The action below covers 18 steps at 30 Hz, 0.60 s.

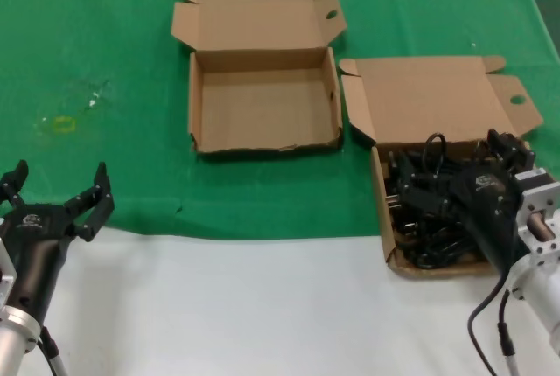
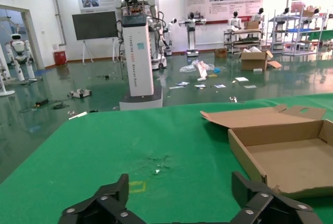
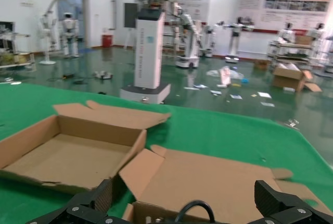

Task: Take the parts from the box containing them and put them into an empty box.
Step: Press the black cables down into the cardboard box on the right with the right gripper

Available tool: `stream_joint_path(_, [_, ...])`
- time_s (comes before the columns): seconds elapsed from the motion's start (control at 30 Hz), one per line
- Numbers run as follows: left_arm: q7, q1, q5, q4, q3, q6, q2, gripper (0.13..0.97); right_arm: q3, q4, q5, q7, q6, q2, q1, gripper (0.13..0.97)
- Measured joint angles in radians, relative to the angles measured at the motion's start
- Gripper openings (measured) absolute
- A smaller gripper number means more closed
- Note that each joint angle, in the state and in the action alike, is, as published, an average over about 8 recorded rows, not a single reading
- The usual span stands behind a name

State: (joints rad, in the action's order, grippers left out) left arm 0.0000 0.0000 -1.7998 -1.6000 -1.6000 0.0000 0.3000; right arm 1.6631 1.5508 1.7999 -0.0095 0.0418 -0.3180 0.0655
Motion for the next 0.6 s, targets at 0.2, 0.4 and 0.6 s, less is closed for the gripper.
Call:
stream_joint_path(0.2, [0.0, 0.0, 0.0, 0.0, 0.0, 0.0, 0.0, 0.627, 0.081, 0.009, 0.013, 0.037, -0.01, -0.12, 0.032, 0.966])
stream_joint_path(0.4, [0.0, 0.0, 0.0, 0.0, 0.0, 0.0, 0.0, 0.577, 0.163, 0.008, 0.002, 0.097, 0.031, -0.278, 0.091, 0.966])
stream_joint_path(0.6, [0.0, 0.0, 0.0, 0.0, 0.0, 0.0, 0.0, 0.417, 0.209, -0.004, -0.034, 0.154, 0.182, -0.428, 0.176, 0.966])
